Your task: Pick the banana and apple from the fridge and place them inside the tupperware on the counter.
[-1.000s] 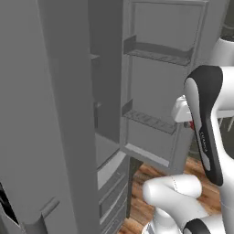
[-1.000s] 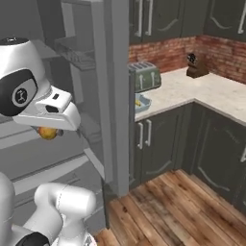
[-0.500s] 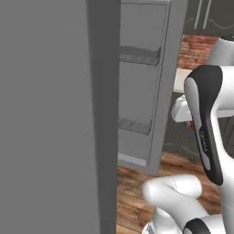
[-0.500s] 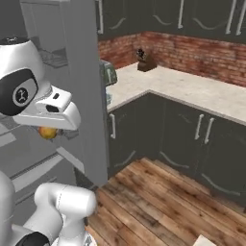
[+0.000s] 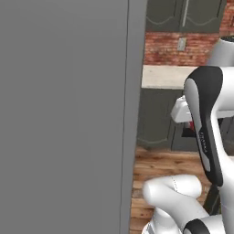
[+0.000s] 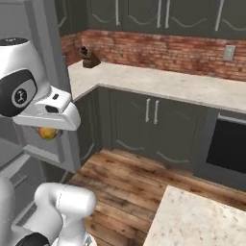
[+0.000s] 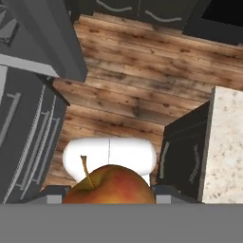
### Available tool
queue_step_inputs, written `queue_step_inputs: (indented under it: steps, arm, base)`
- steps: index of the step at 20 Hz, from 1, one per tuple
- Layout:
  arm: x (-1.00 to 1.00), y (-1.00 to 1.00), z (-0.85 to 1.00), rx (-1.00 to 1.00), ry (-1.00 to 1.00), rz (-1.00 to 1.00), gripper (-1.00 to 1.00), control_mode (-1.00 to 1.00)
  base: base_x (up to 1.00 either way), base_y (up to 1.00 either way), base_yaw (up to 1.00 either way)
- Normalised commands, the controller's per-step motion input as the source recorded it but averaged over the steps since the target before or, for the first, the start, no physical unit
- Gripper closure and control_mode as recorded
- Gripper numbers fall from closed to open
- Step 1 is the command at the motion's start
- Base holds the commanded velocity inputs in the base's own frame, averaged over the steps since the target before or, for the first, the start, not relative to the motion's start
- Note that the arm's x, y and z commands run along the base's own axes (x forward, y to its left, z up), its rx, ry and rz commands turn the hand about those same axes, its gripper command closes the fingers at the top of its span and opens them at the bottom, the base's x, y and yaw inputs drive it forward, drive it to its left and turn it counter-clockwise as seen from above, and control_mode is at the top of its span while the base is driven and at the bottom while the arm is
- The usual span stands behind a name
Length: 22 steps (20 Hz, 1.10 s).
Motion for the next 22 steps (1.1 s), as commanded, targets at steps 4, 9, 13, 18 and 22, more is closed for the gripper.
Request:
queue_step_inputs:
  steps: [4, 9, 13, 18, 22]
  arm:
    - [0.0, 0.0, 0.0, 0.0, 0.0, 0.0, 1.0, 1.0]
    - [0.0, 0.0, 0.0, 0.0, 0.0, 0.0, 1.0, 1.0]
    - [0.0, 0.0, 0.0, 0.0, 0.0, 0.0, 1.0, 1.0]
    - [0.0, 0.0, 0.0, 0.0, 0.0, 0.0, 1.0, 1.0]
    - [0.0, 0.0, 0.0, 0.0, 0.0, 0.0, 1.0, 1.0]
  base:
    - [-0.27, -0.39, -0.49]
    - [-0.02, -0.17, -0.43]
    - [0.07, 0.02, -0.31]
    - [0.66, 0.05, -0.09]
    - [1.0, 0.0, -0.02]
